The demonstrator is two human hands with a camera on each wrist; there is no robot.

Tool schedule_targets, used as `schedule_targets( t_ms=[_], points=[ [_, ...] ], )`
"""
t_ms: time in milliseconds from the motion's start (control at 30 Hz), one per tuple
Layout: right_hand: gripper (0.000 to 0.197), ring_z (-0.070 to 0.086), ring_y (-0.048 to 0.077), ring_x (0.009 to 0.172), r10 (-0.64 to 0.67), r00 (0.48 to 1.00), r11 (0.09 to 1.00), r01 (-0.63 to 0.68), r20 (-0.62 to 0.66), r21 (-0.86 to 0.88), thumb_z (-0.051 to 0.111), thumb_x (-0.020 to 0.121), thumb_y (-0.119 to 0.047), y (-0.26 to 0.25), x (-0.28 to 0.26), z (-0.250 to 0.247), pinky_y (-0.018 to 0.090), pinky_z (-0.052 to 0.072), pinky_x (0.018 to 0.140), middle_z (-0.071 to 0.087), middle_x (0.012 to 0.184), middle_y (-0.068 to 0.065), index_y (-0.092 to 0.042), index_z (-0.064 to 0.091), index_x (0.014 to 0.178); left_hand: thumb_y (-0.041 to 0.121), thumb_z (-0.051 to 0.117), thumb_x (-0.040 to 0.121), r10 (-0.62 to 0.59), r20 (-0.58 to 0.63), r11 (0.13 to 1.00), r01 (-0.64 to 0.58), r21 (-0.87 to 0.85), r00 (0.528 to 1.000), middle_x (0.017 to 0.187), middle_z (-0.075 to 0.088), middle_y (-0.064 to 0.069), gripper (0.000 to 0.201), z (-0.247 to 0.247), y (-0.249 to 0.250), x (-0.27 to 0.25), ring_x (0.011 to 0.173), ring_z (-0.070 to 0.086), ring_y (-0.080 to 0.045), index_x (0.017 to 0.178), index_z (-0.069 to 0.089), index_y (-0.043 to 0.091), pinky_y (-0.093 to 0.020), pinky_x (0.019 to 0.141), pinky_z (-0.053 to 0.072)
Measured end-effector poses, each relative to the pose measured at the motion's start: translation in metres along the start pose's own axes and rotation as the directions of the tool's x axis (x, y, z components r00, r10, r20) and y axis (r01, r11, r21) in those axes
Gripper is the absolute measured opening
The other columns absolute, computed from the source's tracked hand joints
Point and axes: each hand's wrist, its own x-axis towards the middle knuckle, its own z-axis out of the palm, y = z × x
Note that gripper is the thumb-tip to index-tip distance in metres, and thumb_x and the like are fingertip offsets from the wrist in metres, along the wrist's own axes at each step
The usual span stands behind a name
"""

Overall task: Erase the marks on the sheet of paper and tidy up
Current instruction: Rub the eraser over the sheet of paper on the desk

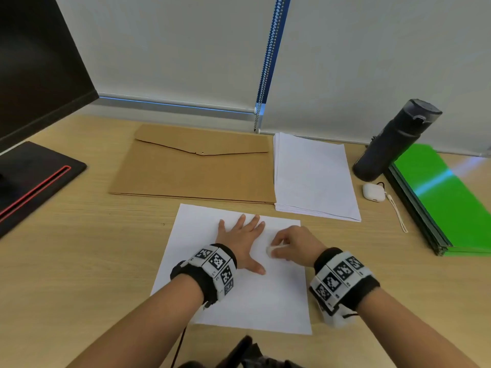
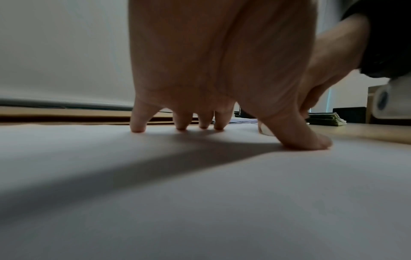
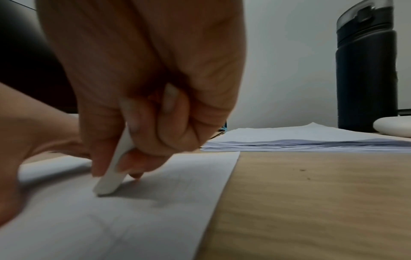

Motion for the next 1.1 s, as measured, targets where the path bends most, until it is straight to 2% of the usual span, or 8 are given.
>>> schedule_targets(
  t_ms=[67, 167, 233, 433, 633, 800, 1000, 1100],
  points=[
    [0.022, 0.054, 0.006, 0.055, 0.004, 0.999, 0.999, -0.003, 0.045, -0.032, 0.069, 0.08, -0.022, -0.002, 0.002, -0.005, 0.009, 0.041, 0.054, 0.061, 0.065, -0.005, -0.006, 0.071, 0.094, 0.062, 0.066, 0.074, 0.002, 0.012, 1.0, -0.002, 0.013, 1.0, 0.157, -0.02, 0.009, 0.114, 0.0, 0.0, 0.0, 0.146, -0.015, -0.021, 0.151, -0.009, 0.025, -0.063, 0.111, -0.002],
    [0.025, 0.06, 0.015, 0.087, -0.012, 0.989, 0.999, 0.007, -0.147, -0.037, 0.066, 0.082, -0.019, -0.005, 0.017, -0.005, 0.017, 0.04, 0.074, 0.07, 0.099, 0.006, -0.006, 0.07, 0.103, 0.062, 0.067, 0.073, -0.002, 0.03, 1.0, 0.001, 0.03, 1.0, 0.156, -0.022, 0.009, 0.117, 0.001, 0.0, 0.001, 0.145, -0.017, -0.021, 0.15, -0.012, 0.026, -0.064, 0.11, -0.003],
    [0.025, 0.058, 0.017, 0.095, -0.001, 0.972, 0.999, 0.008, -0.234, 0.031, 0.064, 0.083, -0.017, -0.005, 0.017, 0.0, 0.018, 0.038, 0.079, 0.068, 0.108, 0.008, -0.006, 0.069, 0.106, 0.062, 0.067, 0.073, -0.004, 0.031, 1.0, 0.003, 0.025, 1.0, 0.156, -0.023, 0.009, 0.118, 0.002, -0.001, 0.002, 0.145, -0.018, -0.021, 0.15, -0.013, 0.026, -0.064, 0.11, -0.004],
    [0.025, 0.06, 0.016, 0.094, -0.033, 0.999, 0.995, 0.029, -0.037, -0.094, 0.066, 0.081, -0.02, 0.003, -0.003, 0.005, 0.018, 0.041, 0.078, 0.069, 0.106, 0.006, -0.009, 0.07, 0.104, 0.062, 0.068, 0.072, -0.002, 0.038, 0.999, 0.001, 0.04, 0.999, 0.156, -0.024, 0.008, 0.119, 0.002, 0.0, 0.002, 0.145, -0.018, -0.023, 0.15, -0.014, 0.025, -0.065, 0.109, -0.003],
    [0.026, 0.06, 0.02, 0.104, 0.002, 0.971, 0.999, 0.009, -0.238, 0.043, 0.064, 0.083, -0.018, -0.006, 0.014, 0.007, 0.02, 0.04, 0.084, 0.068, 0.11, 0.007, -0.008, 0.07, 0.105, 0.063, 0.069, 0.07, -0.006, 0.047, 0.999, 0.003, 0.051, 0.999, 0.155, -0.026, 0.009, 0.123, 0.003, -0.001, 0.002, 0.144, -0.02, -0.022, 0.149, -0.017, 0.026, -0.065, 0.109, -0.004],
    [0.025, 0.057, 0.013, 0.086, -0.028, 0.999, 0.997, 0.025, -0.03, -0.077, 0.068, 0.08, -0.023, 0.002, -0.001, 0.005, 0.017, 0.041, 0.072, 0.07, 0.101, 0.005, -0.008, 0.071, 0.1, 0.063, 0.07, 0.069, 0.001, 0.04, 0.999, -0.003, 0.051, 0.999, 0.156, -0.025, 0.008, 0.124, 0.004, -0.001, 0.002, 0.145, -0.019, -0.023, 0.15, -0.015, 0.025, -0.066, 0.108, -0.003],
    [0.025, 0.06, 0.02, 0.102, 0.006, 0.972, 0.999, 0.006, -0.236, 0.05, 0.065, 0.082, -0.019, -0.007, 0.015, 0.005, 0.021, 0.041, 0.083, 0.069, 0.108, 0.008, -0.007, 0.071, 0.103, 0.064, 0.069, 0.069, -0.007, 0.04, 0.998, 0.005, 0.055, 0.999, 0.155, -0.025, 0.008, 0.123, 0.004, -0.001, 0.002, 0.145, -0.019, -0.023, 0.149, -0.017, 0.026, -0.066, 0.108, -0.003],
    [0.024, 0.062, 0.013, 0.097, -0.064, 0.994, 0.998, 0.064, -0.09, -0.005, 0.066, 0.082, -0.021, -0.001, -0.005, 0.014, 0.015, 0.04, 0.078, 0.07, 0.106, 0.004, -0.01, 0.071, 0.102, 0.064, 0.07, 0.068, -0.006, 0.04, 0.999, 0.005, 0.049, 0.999, 0.156, -0.025, 0.008, 0.125, 0.003, -0.002, 0.002, 0.145, -0.019, -0.023, 0.149, -0.016, 0.025, -0.066, 0.108, -0.003]
  ],
)
